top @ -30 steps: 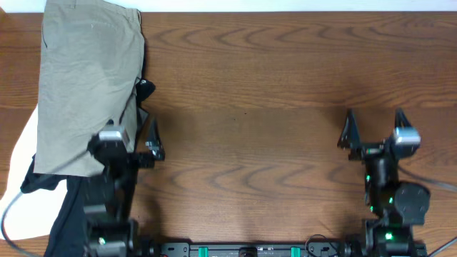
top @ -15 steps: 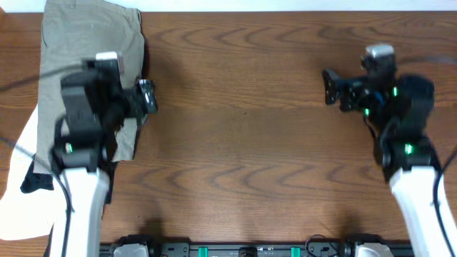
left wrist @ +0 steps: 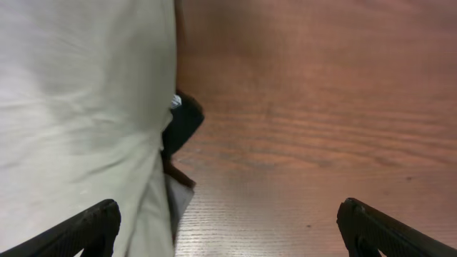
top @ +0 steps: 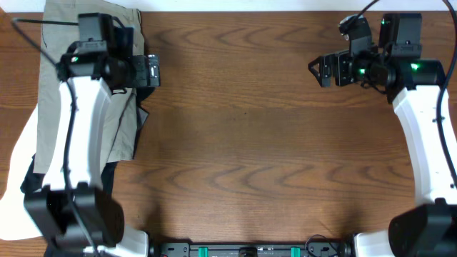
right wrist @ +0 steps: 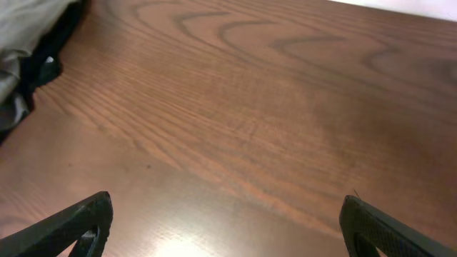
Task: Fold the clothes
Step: 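Reach the left gripper to the khaki shorts on the pile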
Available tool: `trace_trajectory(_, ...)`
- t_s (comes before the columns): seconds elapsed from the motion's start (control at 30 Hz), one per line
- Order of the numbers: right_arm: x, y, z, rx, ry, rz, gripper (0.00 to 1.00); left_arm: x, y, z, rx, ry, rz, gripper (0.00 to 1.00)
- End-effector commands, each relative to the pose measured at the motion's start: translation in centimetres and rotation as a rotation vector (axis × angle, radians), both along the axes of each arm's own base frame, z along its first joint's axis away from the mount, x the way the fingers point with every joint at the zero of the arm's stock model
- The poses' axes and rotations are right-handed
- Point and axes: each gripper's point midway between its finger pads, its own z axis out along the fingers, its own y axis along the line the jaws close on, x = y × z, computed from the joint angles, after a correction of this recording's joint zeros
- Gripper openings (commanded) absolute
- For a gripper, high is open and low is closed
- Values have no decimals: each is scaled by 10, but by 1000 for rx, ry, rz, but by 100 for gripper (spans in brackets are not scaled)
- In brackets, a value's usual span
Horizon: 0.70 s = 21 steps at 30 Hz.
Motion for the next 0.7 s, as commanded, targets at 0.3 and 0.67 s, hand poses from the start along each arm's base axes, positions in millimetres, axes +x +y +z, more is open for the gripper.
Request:
trace_trajectory(0.3,9,17,-8,43,3,88,99,49,19,-62,138,13,-48,98)
trace_trajectory(0.67,16,17,-39,43,73,85,99,64,66,-114,372,79,74,76)
